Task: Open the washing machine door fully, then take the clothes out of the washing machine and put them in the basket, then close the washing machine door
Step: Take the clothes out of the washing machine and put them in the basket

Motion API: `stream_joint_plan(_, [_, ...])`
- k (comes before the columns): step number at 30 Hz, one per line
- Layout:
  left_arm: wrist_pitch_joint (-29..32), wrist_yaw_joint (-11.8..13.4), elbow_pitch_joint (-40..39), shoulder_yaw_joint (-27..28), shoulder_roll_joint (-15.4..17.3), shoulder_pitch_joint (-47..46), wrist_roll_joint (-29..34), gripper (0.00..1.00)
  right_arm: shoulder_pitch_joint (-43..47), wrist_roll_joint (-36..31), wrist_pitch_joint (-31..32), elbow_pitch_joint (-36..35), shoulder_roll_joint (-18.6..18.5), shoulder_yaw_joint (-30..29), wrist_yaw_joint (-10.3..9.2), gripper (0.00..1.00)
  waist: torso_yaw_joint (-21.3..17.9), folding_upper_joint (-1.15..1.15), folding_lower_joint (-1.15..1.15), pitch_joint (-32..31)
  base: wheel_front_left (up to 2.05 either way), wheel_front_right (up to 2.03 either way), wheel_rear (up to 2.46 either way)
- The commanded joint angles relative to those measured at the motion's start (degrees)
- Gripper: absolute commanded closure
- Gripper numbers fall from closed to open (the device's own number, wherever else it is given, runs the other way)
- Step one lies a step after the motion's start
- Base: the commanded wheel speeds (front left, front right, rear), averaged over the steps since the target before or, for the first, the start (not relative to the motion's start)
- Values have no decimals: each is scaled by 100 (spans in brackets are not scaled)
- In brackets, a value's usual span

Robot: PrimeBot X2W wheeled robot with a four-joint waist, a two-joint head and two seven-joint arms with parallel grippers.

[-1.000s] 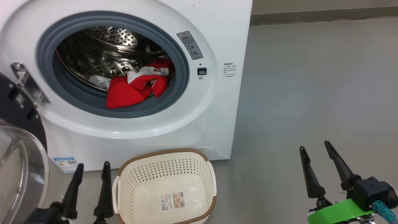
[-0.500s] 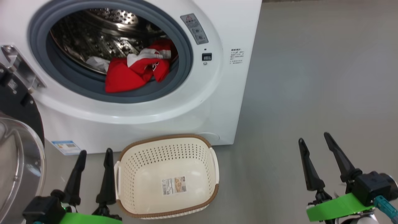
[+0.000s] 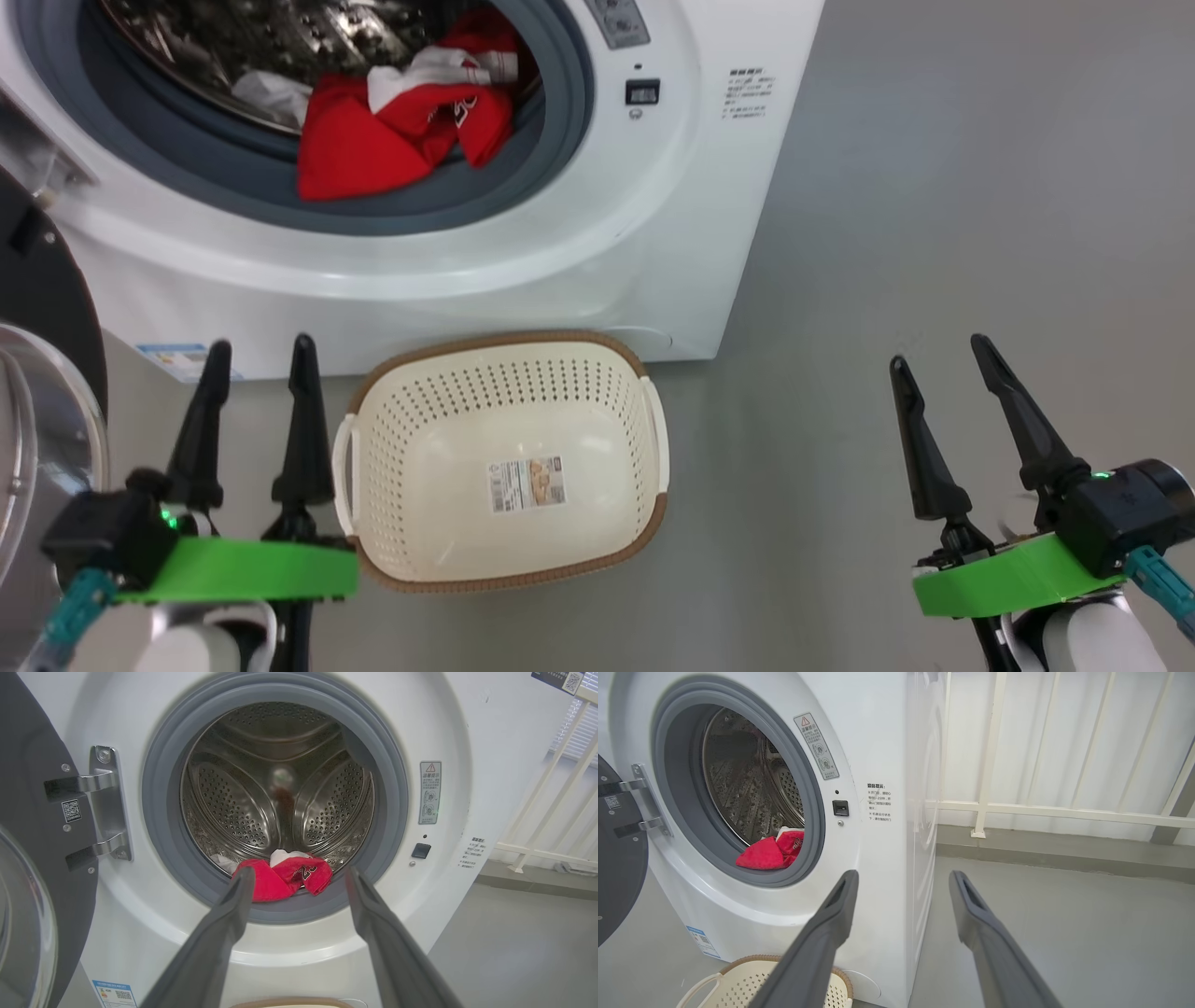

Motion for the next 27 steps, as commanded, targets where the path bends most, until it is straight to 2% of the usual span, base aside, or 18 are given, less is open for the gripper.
stream_joint_plan(1, [-44, -18, -59, 189, 86, -297, -58, 0, -204, -94, -36, -179, -42, 162, 35, 0, 53, -1, 0, 258, 0, 0, 0])
stream_joint_plan(19, [-96, -405, 1181, 235, 208, -2317, -370, 0, -697, -248, -36, -191, -42, 200, 35, 0, -54, -1, 0, 1159, 0, 0, 0])
stream_joint_plan(27, [-56, -497, 1838, 195, 295, -3282, -425, 0, -831, -314, -36, -233, -42, 183, 35, 0, -57, -1, 0, 1454, 0, 0, 0])
